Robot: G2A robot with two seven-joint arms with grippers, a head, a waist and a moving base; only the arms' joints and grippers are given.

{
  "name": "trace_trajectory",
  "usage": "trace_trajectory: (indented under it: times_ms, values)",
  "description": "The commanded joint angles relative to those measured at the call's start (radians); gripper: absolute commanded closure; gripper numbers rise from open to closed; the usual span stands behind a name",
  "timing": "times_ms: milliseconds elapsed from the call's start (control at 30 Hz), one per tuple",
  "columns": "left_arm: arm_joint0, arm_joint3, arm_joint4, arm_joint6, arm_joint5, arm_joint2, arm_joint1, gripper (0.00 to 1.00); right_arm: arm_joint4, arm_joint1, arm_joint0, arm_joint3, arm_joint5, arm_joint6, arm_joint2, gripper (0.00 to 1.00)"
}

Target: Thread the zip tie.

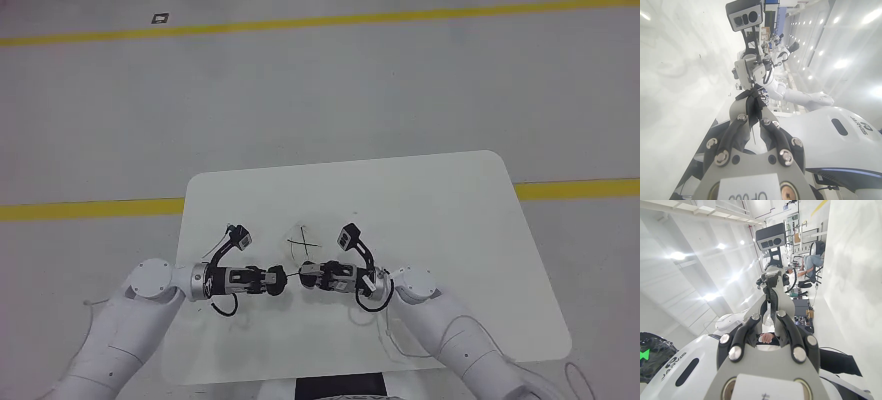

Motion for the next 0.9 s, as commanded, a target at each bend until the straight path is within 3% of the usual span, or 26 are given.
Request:
trace_trajectory:
  times_ms: [0,200,867]
  values:
    - [0.000,0.000,0.000,0.000,0.000,0.000,0.000,1.00,0.000,-0.001,-0.002,0.001,0.000,0.006,0.003,0.85]
    - [0.000,0.000,0.000,0.000,0.000,0.000,0.000,1.00,-0.006,-0.006,-0.008,0.001,0.000,0.019,0.014,0.82]
    - [0.000,0.000,0.000,0.000,0.000,0.000,0.000,1.00,-0.028,-0.020,-0.023,-0.005,0.000,0.035,0.035,0.89]
